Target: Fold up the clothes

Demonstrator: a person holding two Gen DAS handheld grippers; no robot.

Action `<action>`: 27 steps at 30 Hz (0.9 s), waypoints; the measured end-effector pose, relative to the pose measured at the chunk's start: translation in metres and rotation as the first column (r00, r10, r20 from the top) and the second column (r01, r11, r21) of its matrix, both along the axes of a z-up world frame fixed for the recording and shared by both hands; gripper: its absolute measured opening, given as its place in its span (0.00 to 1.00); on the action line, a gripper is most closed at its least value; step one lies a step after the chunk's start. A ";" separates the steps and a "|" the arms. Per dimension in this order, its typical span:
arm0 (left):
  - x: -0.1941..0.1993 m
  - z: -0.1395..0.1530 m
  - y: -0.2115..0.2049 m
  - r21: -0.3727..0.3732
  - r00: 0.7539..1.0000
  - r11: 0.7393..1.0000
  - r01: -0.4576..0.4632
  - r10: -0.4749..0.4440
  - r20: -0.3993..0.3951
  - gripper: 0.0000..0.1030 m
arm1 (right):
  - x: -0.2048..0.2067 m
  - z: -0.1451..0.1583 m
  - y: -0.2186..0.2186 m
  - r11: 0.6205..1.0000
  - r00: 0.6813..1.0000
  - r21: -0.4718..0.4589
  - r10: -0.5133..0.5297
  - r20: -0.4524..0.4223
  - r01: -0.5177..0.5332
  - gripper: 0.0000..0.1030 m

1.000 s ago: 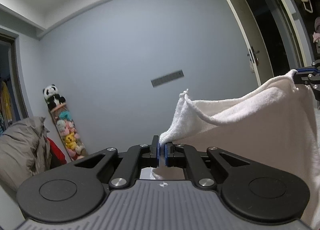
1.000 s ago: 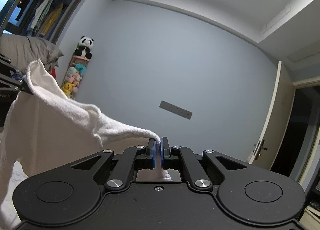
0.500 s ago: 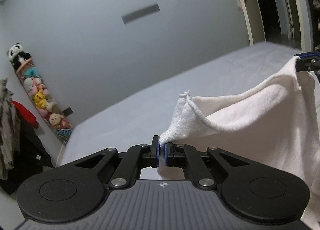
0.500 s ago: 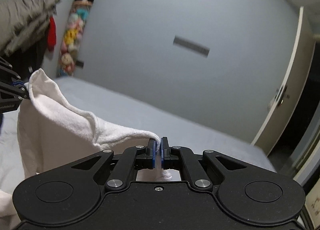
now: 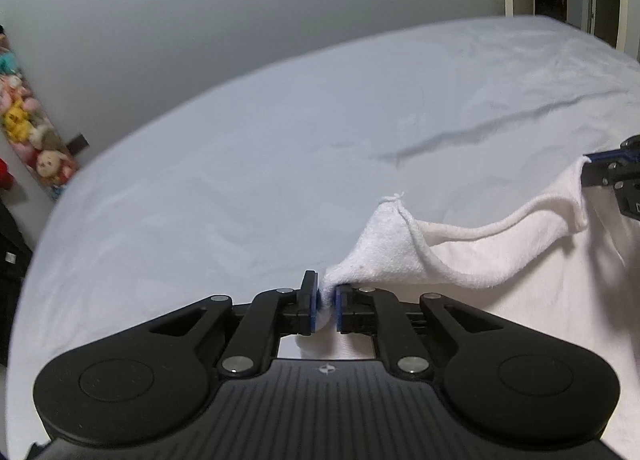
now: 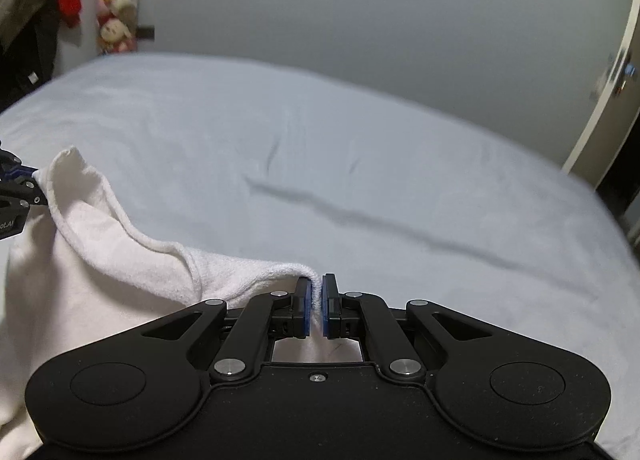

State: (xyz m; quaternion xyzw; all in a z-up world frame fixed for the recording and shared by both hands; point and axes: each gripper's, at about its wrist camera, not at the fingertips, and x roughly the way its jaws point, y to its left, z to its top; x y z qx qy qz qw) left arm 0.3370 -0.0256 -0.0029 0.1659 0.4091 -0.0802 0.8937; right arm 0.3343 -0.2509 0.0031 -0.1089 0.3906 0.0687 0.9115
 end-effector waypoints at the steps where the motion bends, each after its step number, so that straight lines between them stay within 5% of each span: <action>1: 0.006 -0.010 -0.003 0.003 1.000 1.000 -0.001 0.001 -0.024 0.14 | 0.005 -0.007 0.000 1.000 1.000 0.005 -0.001 -0.017 0.001 0.04; 3: 0.015 -0.031 -0.005 0.009 0.998 1.000 -0.014 0.015 -0.062 0.18 | 0.018 -0.028 -0.003 1.000 0.998 0.022 -0.006 -0.069 0.007 0.07; 8: 0.022 -0.042 0.014 -0.051 0.988 0.992 -0.119 0.113 -0.106 0.36 | 0.037 -0.053 -0.027 0.989 0.987 0.087 -0.107 -0.123 0.118 0.38; 13: 0.010 -0.021 0.046 -0.182 0.970 0.957 -0.228 0.207 -0.126 0.40 | 0.031 -0.053 -0.069 0.941 0.949 0.173 -0.264 -0.171 0.292 0.39; 20: -0.050 0.026 0.053 -0.227 0.977 0.951 -0.211 0.198 -0.079 0.47 | 0.009 -0.025 -0.083 0.939 0.948 0.216 -0.214 -0.235 0.266 0.39; 27: -0.120 0.031 0.052 -0.232 0.955 0.930 -0.285 0.253 -0.157 0.48 | -0.045 -0.017 -0.095 0.928 0.927 0.254 -0.180 -0.330 0.271 0.39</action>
